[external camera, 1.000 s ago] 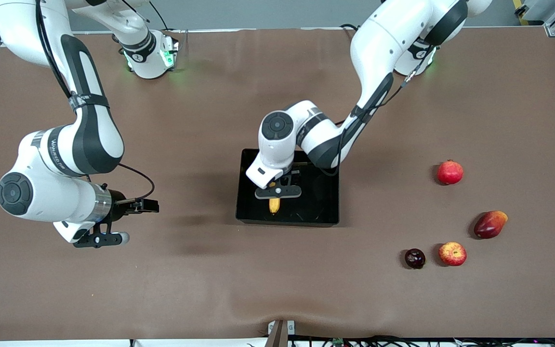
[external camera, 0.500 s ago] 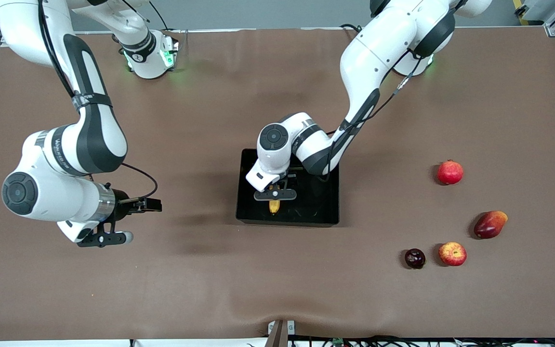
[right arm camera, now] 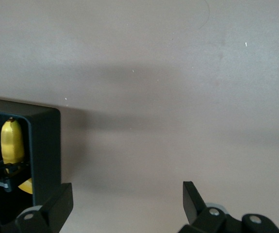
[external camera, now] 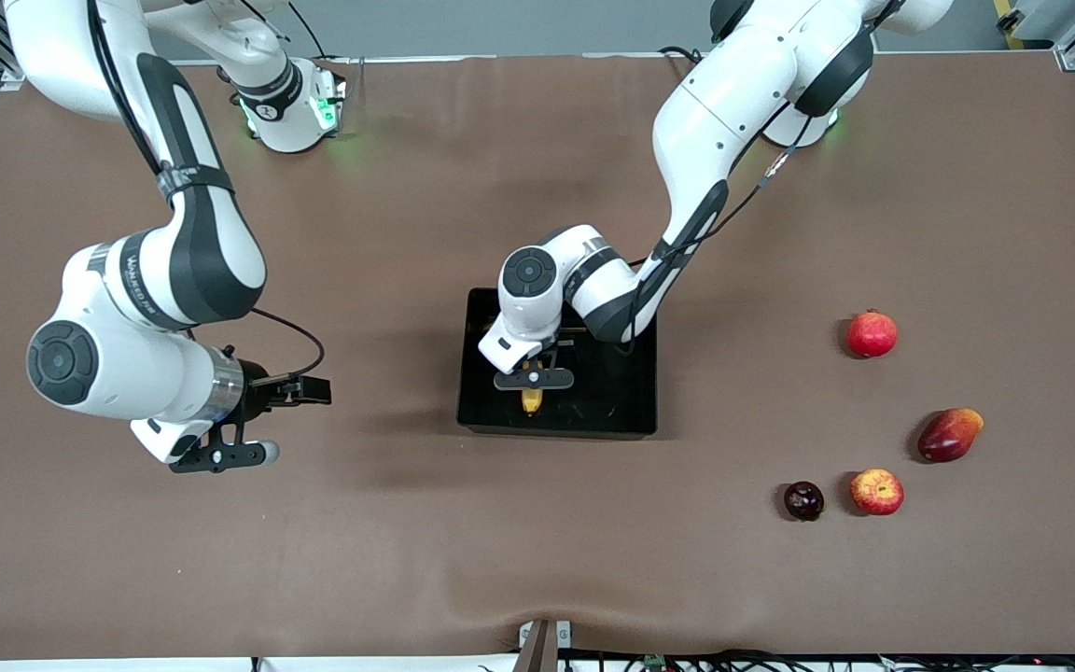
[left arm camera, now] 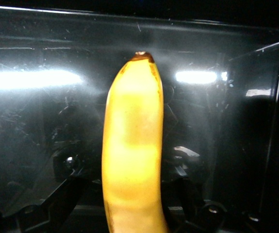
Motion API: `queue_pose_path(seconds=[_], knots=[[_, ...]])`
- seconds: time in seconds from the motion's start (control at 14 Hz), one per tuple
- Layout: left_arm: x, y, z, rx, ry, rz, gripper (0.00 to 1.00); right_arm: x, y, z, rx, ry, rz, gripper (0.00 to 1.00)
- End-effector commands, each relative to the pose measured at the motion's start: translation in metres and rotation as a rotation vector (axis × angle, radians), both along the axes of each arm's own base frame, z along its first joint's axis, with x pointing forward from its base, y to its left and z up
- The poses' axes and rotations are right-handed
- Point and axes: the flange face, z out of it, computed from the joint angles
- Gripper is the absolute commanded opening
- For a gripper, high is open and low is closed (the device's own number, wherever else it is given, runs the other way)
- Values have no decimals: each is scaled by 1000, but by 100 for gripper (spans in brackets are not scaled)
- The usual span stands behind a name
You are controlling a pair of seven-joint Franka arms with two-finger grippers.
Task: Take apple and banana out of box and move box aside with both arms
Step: 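Reach the left gripper into the tray and grasp the yellow banana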
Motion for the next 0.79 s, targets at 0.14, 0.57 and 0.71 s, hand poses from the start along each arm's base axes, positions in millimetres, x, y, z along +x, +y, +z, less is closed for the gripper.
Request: queue_pose_path(seconds=[0.14,0.57,0.71], knots=[[1,-5,-11,-8,-32,-13,0,-9,1,5,-9,45,-20,100],[17,2,46,-7,-50,15,0,-26,27,10,-17,70,-6,100],[22,8,67,9,-43,29,0,-34,49,13,-31,79,-52,100]])
